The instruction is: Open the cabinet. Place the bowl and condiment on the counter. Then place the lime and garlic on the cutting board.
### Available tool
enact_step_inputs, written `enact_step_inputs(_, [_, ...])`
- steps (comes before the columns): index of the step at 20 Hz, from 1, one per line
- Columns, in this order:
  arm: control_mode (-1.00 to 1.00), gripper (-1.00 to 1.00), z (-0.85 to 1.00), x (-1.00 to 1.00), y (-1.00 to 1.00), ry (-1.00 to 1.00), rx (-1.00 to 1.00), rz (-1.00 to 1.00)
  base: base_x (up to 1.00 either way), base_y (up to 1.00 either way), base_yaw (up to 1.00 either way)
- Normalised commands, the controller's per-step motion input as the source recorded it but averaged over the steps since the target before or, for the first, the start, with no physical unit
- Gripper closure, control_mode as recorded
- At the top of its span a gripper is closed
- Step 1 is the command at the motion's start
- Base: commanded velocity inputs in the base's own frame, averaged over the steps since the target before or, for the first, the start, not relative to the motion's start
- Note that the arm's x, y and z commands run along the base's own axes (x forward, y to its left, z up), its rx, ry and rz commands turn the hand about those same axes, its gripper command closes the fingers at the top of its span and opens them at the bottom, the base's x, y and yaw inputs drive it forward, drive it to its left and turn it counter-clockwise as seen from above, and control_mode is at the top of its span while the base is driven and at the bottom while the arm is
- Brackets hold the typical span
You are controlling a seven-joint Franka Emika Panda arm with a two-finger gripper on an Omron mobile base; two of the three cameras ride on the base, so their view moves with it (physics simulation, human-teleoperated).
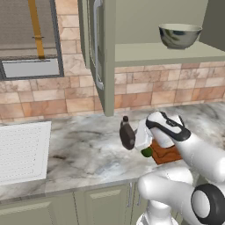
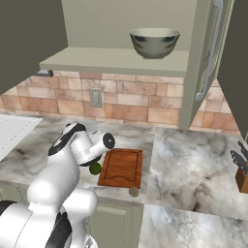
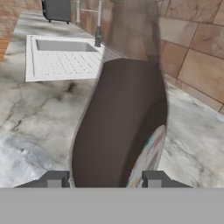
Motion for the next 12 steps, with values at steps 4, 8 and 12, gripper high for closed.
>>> enact_step_inputs(4, [-1.0,1.0,-0.5,0.14,0.0,-0.04,0.0,0.0,0.0,0.0,0.0])
enact_step_inputs(8, [-1.0,1.0,-0.29,0.14,0.0,-0.01,0.0,0.0,0.0,0.0,0.0])
enact_step_inputs(12, [-1.0,1.0,-0.15,0.19,0.0,0.0,0.0,0.0,0.0,0.0,0.0])
